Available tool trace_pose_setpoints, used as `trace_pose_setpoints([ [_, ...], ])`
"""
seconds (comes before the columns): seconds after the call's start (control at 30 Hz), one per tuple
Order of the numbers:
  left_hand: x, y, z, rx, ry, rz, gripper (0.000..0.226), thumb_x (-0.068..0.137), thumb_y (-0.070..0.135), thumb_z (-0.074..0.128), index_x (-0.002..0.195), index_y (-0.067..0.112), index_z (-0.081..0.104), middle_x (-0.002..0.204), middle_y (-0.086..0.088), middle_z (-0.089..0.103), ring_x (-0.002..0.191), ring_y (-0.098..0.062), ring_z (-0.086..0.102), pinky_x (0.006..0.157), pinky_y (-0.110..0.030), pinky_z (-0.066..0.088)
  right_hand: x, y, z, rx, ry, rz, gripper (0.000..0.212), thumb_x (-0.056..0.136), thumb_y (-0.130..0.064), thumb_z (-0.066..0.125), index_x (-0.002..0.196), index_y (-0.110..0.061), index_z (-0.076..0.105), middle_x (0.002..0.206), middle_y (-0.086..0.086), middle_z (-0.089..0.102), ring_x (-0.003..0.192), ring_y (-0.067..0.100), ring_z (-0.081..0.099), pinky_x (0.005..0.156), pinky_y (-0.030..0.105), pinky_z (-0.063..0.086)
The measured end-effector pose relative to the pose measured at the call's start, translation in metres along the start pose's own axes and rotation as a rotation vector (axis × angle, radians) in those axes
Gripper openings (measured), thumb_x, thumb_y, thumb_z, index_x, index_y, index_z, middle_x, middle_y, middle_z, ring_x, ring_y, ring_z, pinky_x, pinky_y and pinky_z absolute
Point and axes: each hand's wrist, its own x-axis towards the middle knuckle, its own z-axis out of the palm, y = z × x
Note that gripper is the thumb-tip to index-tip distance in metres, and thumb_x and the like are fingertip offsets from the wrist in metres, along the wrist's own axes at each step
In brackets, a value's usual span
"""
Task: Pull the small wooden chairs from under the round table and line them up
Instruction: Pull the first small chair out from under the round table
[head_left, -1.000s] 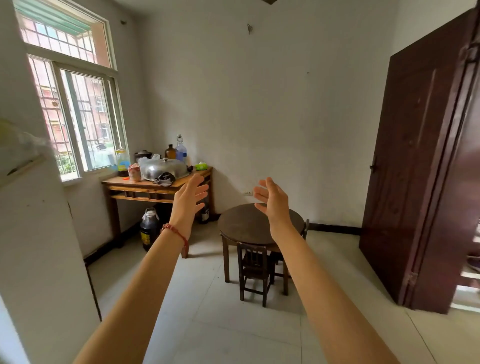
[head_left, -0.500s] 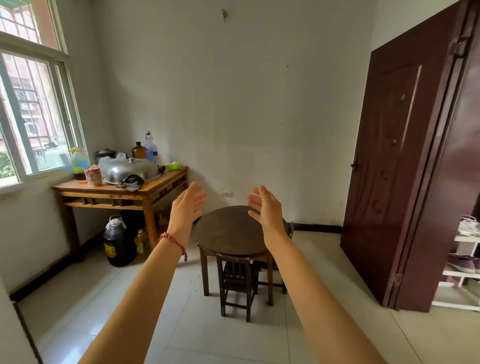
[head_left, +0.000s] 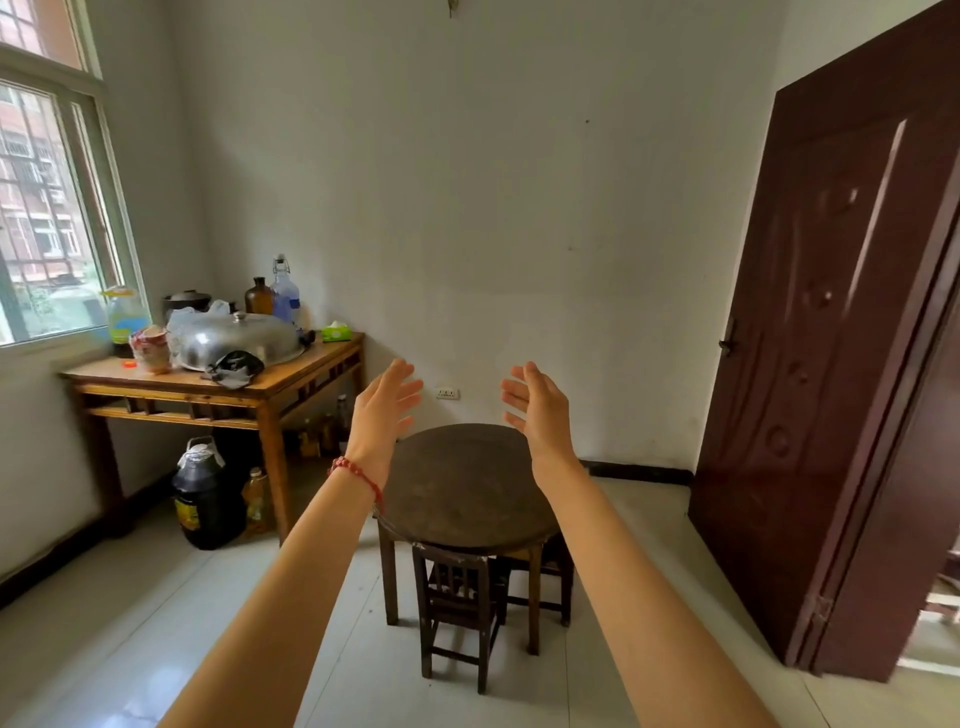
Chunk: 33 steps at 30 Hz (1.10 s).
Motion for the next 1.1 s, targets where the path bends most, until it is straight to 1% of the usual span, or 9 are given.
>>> trace_pose_setpoints([
  [0.1,0.03,-0.01,0.006,-0.013,0.003,-0.017,0.046,0.092,0.039,0.038,0.127,0.011,0.046,0.129,-0.012,0.053,0.109,-0.02,0.049,0.096,-0.037,0.035,0.029,0.009,0.003,0.008,0.011,0.009,0.041,0.097,-0.036,0.032,0.123,-0.01,0.049,0.124,0.01,0.057,0.109,0.019,0.055,0.088,0.029,0.043],
  [0.2,0.064,-0.022,0.007,-0.029,-0.003,-0.018,0.046,0.092,0.038,0.039,0.127,0.011,0.047,0.128,-0.012,0.053,0.108,-0.019,0.05,0.096,-0.036,0.036,0.058,0.019,0.007,0.001,0.018,0.013,0.042,0.097,-0.035,0.032,0.124,-0.008,0.049,0.126,0.012,0.056,0.114,0.023,0.054,0.088,0.029,0.044],
  [0.47,0.17,-0.054,0.003,-0.077,-0.028,-0.022,0.042,0.093,0.035,0.039,0.123,0.008,0.05,0.128,-0.015,0.053,0.107,-0.021,0.051,0.095,-0.036,0.036,0.149,0.053,0.028,0.004,0.063,0.013,0.044,0.097,-0.034,0.032,0.128,-0.005,0.046,0.131,0.016,0.053,0.12,0.027,0.051,0.1,0.039,0.04],
  [0.57,0.217,-0.059,-0.003,-0.088,-0.036,-0.02,0.043,0.093,0.033,0.038,0.124,0.007,0.05,0.129,-0.016,0.053,0.112,-0.026,0.051,0.093,-0.035,0.038,0.189,0.064,0.046,0.007,0.081,0.006,0.045,0.097,-0.034,0.032,0.129,-0.006,0.045,0.132,0.015,0.052,0.12,0.027,0.051,0.1,0.038,0.041],
  [0.63,0.247,-0.063,-0.007,-0.076,-0.061,-0.02,0.043,0.093,0.032,0.038,0.125,0.006,0.049,0.129,-0.017,0.053,0.109,-0.025,0.052,0.092,-0.034,0.038,0.214,0.071,0.057,0.007,0.093,0.014,0.045,0.097,-0.034,0.032,0.129,-0.006,0.045,0.132,0.015,0.052,0.12,0.027,0.051,0.1,0.038,0.041],
  [0.7,0.275,-0.071,-0.01,-0.072,-0.077,-0.016,0.042,0.093,0.032,0.038,0.125,0.006,0.049,0.129,-0.016,0.052,0.107,-0.023,0.051,0.092,-0.034,0.038,0.235,0.08,0.065,0.01,0.114,0.019,0.045,0.097,-0.035,0.032,0.129,-0.006,0.045,0.132,0.015,0.052,0.12,0.027,0.051,0.101,0.039,0.041],
  [0.8,0.314,-0.087,-0.01,-0.083,-0.073,-0.051,0.042,0.093,0.033,0.039,0.123,0.006,0.05,0.128,-0.016,0.053,0.11,-0.026,0.052,0.095,-0.037,0.037,0.265,0.097,0.072,0.006,0.127,0.036,0.045,0.097,-0.034,0.032,0.129,-0.006,0.045,0.132,0.015,0.052,0.121,0.027,0.05,0.101,0.038,0.04],
  [0.9,0.34,-0.1,-0.007,-0.083,-0.069,-0.098,0.041,0.093,0.034,0.04,0.121,0.007,0.052,0.127,-0.016,0.054,0.105,-0.023,0.052,0.098,-0.039,0.036,0.288,0.11,0.073,-0.003,0.138,0.057,0.044,0.097,-0.034,0.032,0.128,-0.006,0.046,0.132,0.015,0.052,0.121,0.026,0.05,0.101,0.038,0.04],
  [1.1,0.4,-0.135,0.013,-0.066,-0.081,-0.113,0.042,0.093,0.036,0.039,0.122,0.009,0.051,0.127,-0.014,0.055,0.104,-0.02,0.053,0.096,-0.037,0.037,0.352,0.142,0.07,-0.012,0.161,0.072,0.042,0.097,-0.034,0.033,0.125,-0.007,0.048,0.131,0.015,0.053,0.12,0.026,0.051,0.1,0.037,0.04],
])
